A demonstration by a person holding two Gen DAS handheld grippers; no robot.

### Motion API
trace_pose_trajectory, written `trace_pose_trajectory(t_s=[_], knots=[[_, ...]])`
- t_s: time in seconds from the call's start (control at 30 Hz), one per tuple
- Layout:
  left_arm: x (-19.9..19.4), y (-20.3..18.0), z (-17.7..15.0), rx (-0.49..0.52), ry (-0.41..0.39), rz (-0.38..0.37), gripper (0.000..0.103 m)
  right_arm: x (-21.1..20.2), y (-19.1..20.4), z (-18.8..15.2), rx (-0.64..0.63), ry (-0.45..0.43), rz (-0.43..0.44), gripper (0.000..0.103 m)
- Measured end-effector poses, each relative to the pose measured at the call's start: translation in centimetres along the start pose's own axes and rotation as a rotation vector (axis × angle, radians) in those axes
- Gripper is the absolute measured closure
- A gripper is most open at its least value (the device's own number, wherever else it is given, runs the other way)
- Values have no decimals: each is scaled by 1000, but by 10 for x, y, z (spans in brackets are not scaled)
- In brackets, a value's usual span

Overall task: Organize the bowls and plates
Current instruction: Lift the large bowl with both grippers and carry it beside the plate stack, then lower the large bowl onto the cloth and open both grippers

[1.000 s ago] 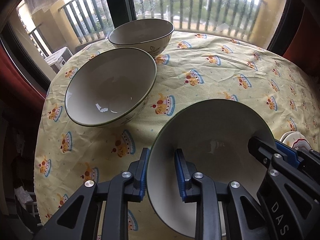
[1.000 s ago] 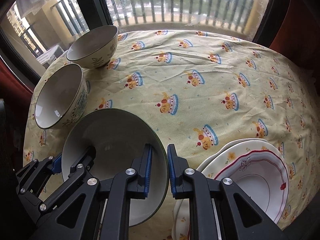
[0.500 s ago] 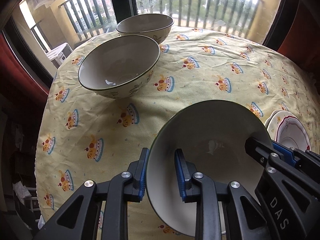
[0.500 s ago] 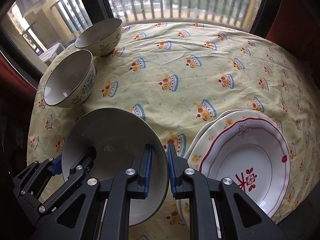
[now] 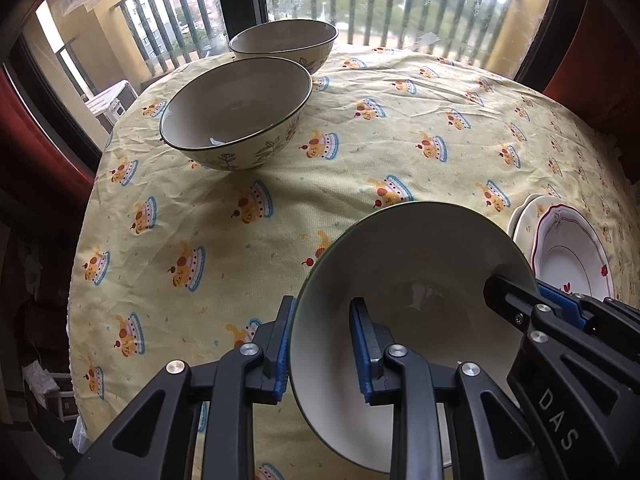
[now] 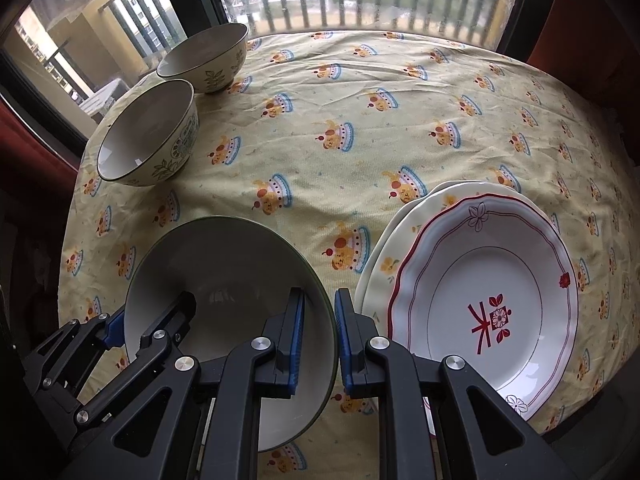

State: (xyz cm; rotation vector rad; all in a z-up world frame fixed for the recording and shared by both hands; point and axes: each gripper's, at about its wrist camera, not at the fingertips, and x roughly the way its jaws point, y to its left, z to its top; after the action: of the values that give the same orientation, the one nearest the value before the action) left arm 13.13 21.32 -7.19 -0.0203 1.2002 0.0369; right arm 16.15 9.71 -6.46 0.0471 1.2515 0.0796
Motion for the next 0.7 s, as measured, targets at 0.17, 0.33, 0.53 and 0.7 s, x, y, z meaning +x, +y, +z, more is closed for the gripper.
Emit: trace_pose_trajectory(t_s=[0.17,0.33,0.53,0.7], knots=[[7,-3,0,16,0,12,79,9,-1,-1,9,2,-5,83],[9,-6,1,0,10,-13,66,11,-1,2,11,-8,-12,79],[10,-3,-3,-41,42,-23,54,9,-6,-1,4,2,5,47],[0,4,-5,-86,3,12,33,0,-10,2,-24,-9,28,44]])
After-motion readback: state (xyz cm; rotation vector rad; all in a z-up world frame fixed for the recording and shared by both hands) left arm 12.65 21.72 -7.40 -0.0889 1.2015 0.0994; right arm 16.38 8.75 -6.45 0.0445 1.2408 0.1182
